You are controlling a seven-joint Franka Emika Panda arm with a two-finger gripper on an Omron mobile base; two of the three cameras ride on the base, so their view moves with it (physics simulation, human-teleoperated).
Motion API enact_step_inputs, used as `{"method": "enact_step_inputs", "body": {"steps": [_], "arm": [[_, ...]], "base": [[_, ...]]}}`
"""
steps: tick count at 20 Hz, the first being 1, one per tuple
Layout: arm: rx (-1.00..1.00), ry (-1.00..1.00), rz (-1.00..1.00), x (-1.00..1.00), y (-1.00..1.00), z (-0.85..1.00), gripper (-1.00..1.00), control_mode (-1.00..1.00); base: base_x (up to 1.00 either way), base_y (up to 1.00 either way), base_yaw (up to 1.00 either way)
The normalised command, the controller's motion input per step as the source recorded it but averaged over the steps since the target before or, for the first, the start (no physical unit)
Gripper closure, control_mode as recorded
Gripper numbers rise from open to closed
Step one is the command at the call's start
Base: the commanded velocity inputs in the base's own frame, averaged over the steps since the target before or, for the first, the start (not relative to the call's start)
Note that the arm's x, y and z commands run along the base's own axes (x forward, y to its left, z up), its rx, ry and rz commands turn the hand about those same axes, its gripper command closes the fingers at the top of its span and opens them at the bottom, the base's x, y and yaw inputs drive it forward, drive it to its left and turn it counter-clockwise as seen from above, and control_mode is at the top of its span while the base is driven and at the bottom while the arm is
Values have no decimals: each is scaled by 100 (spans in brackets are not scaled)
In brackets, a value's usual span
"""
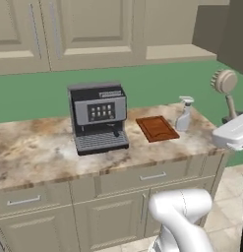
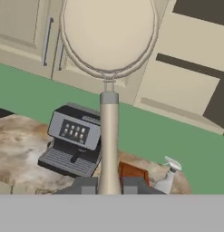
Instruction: Grab the spray bottle from the cabinet, then place it next to the cutting board for sanitizing. Then grab the dish brush from the countertop next to the sink and place it next to the cutting board.
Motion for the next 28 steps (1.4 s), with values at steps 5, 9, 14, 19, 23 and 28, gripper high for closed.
{"method": "enact_step_inputs", "body": {"steps": [5, 9, 14, 19, 23, 28], "arm": [[0, 0, 0, 0, 0, 0, 100, 100], [0, 0, 0, 0, 0, 0, 100, 100], [0, 0, 0, 0, 0, 0, 100, 100], [0, 0, 0, 0, 0, 0, 100, 100], [0, 0, 0, 0, 0, 0, 100, 100], [1, 21, 0, 14, 0, -57, 100, -100]], "base": [[46, 2, 6], [96, -28, 6], [82, -57, 8], [26, -27, 6], [6, -13, 5], [0, 0, 0]]}}
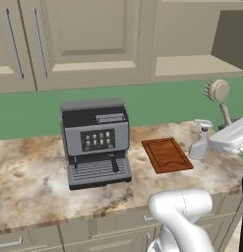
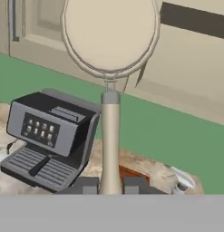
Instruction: Grab the spray bottle from the cabinet, then place it next to the cutting board for sanitizing. Then grab the dish brush from the countertop next to the sink and place it next to the cutting board.
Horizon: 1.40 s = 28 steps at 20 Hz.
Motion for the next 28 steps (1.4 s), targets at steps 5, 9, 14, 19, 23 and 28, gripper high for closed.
{"method": "enact_step_inputs", "body": {"steps": [5, 9, 14, 19, 23, 28], "arm": [[1, 50, 0, 48, 0, -86, 100, -100], [4, 43, -4, 50, 0, -68, 100, -100], [16, 18, -1, 38, 0, -49, 100, -100], [11, 5, 0, 23, 0, -64, 100, -100], [8, 14, 0, 47, 1, -44, 100, -100], [5, 19, -3, 56, 12, -40, 100, -100]], "base": [[0, 0, 0], [0, 0, 0], [0, 0, 0], [0, 0, 0], [0, 0, 0], [0, 0, 0]]}}
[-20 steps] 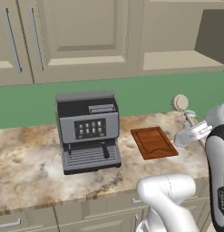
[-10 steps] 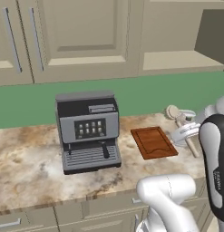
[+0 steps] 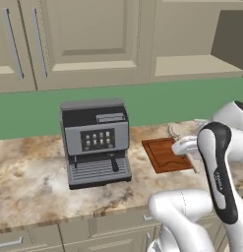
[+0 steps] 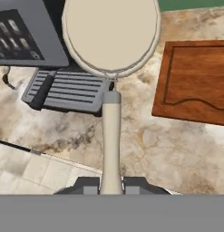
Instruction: Grab the spray bottle from the cabinet, then place it next to the cutting board for sanitizing. Then grab the dish brush from the countertop next to the sink and place it next to the cutting board.
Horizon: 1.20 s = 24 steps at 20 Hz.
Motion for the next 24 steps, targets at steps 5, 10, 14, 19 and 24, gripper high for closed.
{"method": "enact_step_inputs", "body": {"steps": [5, 10, 14, 19, 24], "arm": [[4, 18, -2, 63, 9, -47, 100, -100], [3, 11, 0, 50, 4, -37, 100, -100], [4, 8, 0, 26, 8, -49, 100, -100], [0, 4, 0, 16, 29, -49, 100, -100], [0, 4, 0, 36, 12, -31, 100, -100]], "base": [[0, 0, 0], [0, 0, 0], [0, 0, 0], [0, 0, 0], [0, 0, 0]]}}
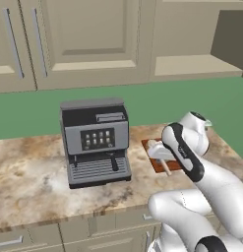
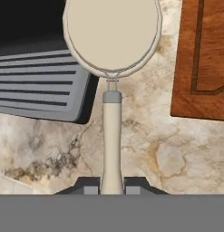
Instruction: Grab the spray bottle from the cabinet, then place it next to the cutting board for sanitizing. Then grab the dish brush from the countertop next to the sink and place it next to the cutting board.
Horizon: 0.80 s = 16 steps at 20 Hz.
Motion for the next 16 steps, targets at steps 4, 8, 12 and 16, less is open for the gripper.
{"method": "enact_step_inputs", "body": {"steps": [4, 8, 12, 16], "arm": [[2, 4, 0, 39, 0, -33, 100, -100], [4, 3, 0, 33, 0, -36, 100, -100], [3, 0, 0, 26, 0, -25, 100, -100], [2, 1, 0, 29, 0, -19, 100, -100]], "base": [[0, 0, 0], [0, 0, 0], [0, 0, 0], [0, 0, 0]]}}
